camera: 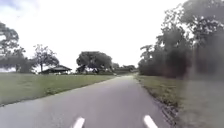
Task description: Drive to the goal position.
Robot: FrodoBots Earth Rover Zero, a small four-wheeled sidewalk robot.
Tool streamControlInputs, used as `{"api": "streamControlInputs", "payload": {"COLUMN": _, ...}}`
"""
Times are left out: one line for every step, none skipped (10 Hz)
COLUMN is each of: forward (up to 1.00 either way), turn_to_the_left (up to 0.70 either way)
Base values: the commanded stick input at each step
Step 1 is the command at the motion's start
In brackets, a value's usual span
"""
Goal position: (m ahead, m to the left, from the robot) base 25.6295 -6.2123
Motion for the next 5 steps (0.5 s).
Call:
{"api": "streamControlInputs", "payload": {"forward": 0.69, "turn_to_the_left": 0.03}}
{"api": "streamControlInputs", "payload": {"forward": 0.69, "turn_to_the_left": 0.03}}
{"api": "streamControlInputs", "payload": {"forward": 0.69, "turn_to_the_left": 0.03}}
{"api": "streamControlInputs", "payload": {"forward": 0.69, "turn_to_the_left": 0.03}}
{"api": "streamControlInputs", "payload": {"forward": 0.69, "turn_to_the_left": 0.03}}
